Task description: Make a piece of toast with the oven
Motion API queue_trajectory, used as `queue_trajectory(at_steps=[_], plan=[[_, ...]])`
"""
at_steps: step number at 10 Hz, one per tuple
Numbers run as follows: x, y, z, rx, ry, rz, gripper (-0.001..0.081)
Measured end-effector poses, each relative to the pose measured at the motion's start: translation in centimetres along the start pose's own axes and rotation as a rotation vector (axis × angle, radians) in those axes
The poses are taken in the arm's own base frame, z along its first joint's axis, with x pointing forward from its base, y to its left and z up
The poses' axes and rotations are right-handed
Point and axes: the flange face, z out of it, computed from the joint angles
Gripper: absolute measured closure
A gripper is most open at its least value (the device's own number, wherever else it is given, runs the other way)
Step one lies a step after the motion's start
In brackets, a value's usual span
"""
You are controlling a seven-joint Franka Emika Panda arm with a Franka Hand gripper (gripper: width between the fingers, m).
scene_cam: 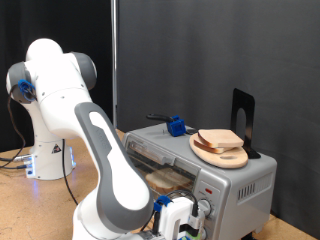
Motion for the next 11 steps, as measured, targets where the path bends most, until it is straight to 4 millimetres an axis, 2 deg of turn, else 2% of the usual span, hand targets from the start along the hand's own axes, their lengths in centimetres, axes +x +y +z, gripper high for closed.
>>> queue_trajectory(at_steps=[4, 5, 6, 7, 8, 11], plan=[[-0.1, 0.1, 0.1, 0.001, 0.000, -0.019, -0.0002], [-0.2, 0.3, 0.4, 0.000, -0.005, -0.028, 0.0104], [-0.4, 0.4, 0.6, 0.000, -0.008, -0.032, 0.0276], [-0.7, 0.3, 0.7, 0.001, -0.010, -0.040, 0.0276], [-1.0, 0.1, 0.6, 0.002, -0.008, -0.051, 0.0460], [-1.3, 0.2, 0.6, 0.006, 0.020, -0.055, 0.0481]])
